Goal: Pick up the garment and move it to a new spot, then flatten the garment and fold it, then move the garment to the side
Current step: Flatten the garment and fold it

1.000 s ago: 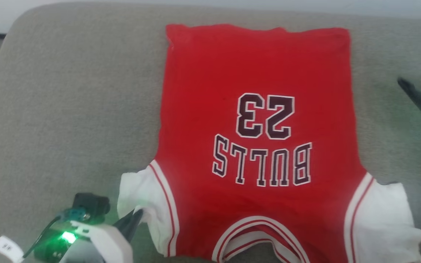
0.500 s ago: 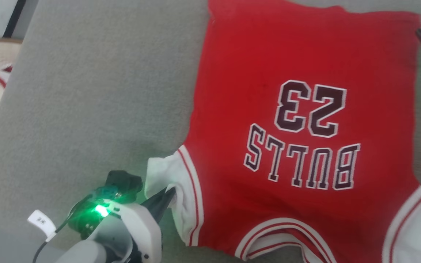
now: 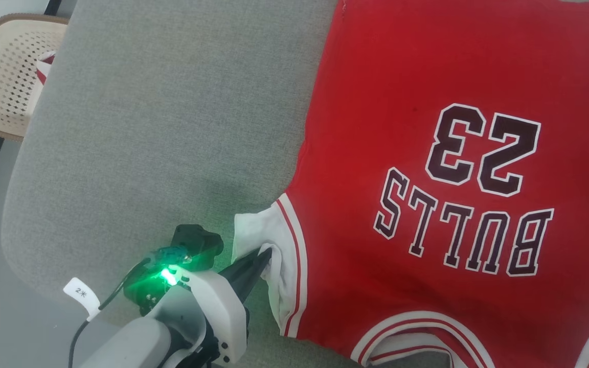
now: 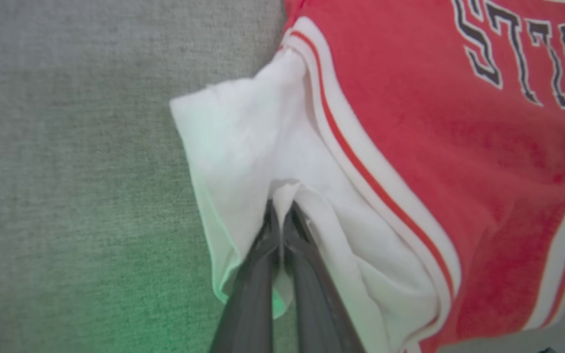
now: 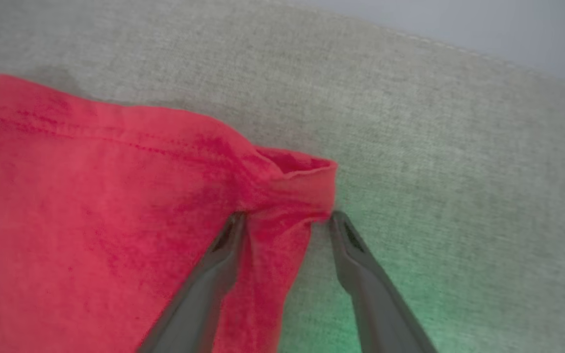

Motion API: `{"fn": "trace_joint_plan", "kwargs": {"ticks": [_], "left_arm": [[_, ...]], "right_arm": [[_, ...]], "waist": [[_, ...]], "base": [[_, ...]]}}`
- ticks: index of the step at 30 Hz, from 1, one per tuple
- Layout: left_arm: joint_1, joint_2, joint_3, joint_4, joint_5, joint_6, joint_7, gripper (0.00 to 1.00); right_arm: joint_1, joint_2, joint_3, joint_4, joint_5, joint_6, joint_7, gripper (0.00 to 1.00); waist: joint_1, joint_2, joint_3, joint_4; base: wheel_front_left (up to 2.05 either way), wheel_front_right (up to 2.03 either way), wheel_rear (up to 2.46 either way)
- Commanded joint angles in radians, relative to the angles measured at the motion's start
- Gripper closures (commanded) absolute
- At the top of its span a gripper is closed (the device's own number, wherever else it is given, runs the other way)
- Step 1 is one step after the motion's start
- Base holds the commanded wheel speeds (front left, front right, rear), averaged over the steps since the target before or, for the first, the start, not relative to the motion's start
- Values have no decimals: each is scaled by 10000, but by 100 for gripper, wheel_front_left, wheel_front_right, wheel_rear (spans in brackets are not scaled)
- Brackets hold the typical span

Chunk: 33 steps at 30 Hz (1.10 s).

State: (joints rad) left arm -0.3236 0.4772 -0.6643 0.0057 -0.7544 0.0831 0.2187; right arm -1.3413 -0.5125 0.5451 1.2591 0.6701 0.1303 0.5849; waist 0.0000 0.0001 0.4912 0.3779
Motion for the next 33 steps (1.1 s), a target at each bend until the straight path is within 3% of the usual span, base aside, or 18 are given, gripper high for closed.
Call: {"fn": "trace_joint_plan", "kwargs": {"ticks": [1, 11, 17, 24, 33], "left_arm": [[-75, -14, -27, 248, -76, -25, -20, 100], [28, 152, 238, 654, -261, 31, -229, 100], [207, 486, 480, 662, -340, 154, -239, 100], [563, 945, 724, 563, -524, 334, -139, 100], [1031, 1347, 901, 414, -720, 524, -108, 100]], "right_arm": [[646, 385, 148, 330, -46, 8, 577, 100], [707, 354, 642, -268, -228, -4, 564, 100], [1520, 96, 1176, -1998, 331, -4, 570, 100], [3086, -787, 1581, -4701, 1301, -4, 451, 100], [6298, -1807, 818, -7663, 2148, -4, 217, 100]], "waist": [[0, -1, 24, 25], [0, -1, -433, -574], [0, -1, -913, -1283], [0, -1, -1449, -2118], [0, -1, -2031, -2985]], "base": [[0, 0, 0], [0, 0, 0], [0, 0, 0], [0, 0, 0], [0, 0, 0]]}}
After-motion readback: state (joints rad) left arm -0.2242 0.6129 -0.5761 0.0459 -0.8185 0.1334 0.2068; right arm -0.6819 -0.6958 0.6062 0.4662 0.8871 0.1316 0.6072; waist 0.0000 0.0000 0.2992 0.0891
